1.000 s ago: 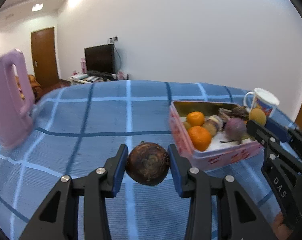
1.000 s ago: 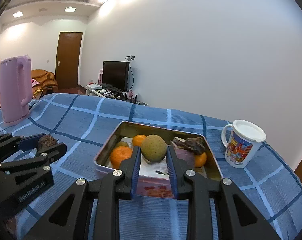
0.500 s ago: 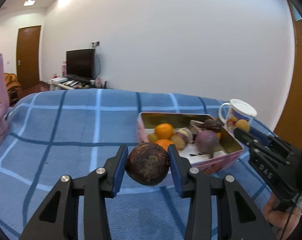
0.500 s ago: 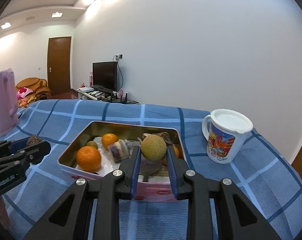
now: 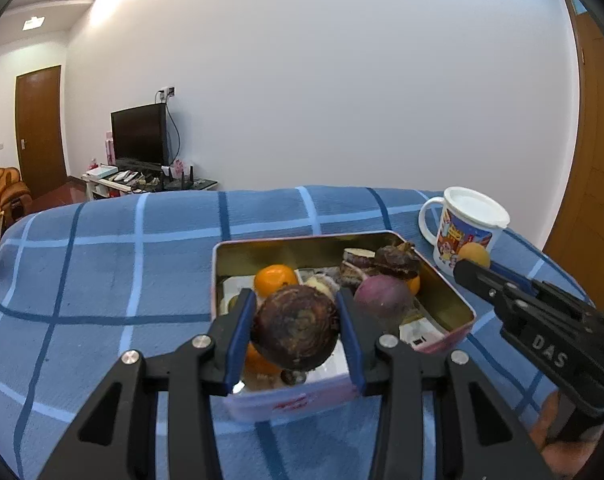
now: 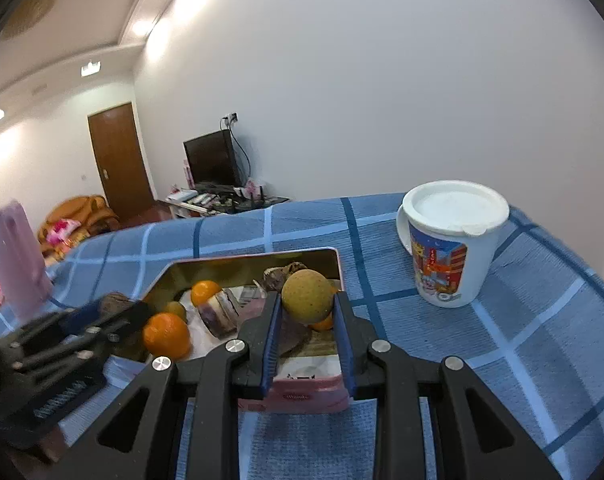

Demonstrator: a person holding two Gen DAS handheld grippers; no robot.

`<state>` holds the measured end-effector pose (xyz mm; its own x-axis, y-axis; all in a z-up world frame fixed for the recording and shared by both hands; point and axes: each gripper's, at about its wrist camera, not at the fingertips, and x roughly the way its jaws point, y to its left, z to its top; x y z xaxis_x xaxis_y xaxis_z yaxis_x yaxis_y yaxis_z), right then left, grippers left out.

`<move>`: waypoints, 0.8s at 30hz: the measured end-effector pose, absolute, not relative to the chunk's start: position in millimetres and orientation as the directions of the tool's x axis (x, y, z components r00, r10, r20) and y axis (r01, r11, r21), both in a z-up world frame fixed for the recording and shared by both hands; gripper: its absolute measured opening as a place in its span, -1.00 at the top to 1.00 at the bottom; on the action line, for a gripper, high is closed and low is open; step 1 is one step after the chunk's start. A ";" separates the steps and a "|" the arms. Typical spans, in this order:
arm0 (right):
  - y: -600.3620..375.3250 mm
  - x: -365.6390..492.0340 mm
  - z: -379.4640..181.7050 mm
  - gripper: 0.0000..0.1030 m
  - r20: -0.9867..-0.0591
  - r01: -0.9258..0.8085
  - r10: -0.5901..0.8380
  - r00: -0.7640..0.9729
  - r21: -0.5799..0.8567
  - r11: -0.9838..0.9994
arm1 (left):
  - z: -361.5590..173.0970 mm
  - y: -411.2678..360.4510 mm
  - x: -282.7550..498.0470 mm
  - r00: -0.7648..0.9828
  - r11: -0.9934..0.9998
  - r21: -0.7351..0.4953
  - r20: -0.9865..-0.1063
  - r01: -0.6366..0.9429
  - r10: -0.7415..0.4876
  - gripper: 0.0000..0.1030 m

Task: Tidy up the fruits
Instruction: 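Lower and open the right gripper in the tin while the left releases the brown fruit there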

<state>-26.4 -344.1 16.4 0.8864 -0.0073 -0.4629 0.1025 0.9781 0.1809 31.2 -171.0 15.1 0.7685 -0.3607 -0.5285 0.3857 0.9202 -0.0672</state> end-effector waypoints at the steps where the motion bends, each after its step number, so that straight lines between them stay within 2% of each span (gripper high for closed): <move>1: -345.6 -24.9 15.6 0.46 -0.466 0.104 -0.004 0.885 0.190 0.976 | 14.3 -174.4 33.5 0.766 0.920 -0.069 -0.532 0.386 -0.362 0.17; 7: -346.8 -15.5 12.1 0.46 -0.478 0.096 0.016 0.878 0.210 0.973 | 10.4 -180.1 39.3 0.755 0.915 -0.079 -0.540 0.396 -0.373 0.17; 16: -320.5 1.4 13.2 0.46 -0.486 0.056 0.019 0.874 0.140 0.989 | 4.6 -183.6 45.8 0.746 0.929 -0.032 -0.585 0.369 -0.317 0.17; 24: -311.9 26.2 6.7 0.46 -0.529 0.010 0.081 0.845 0.167 0.986 | -1.8 -179.0 54.5 0.730 0.944 -0.035 -0.625 0.327 -0.276 0.17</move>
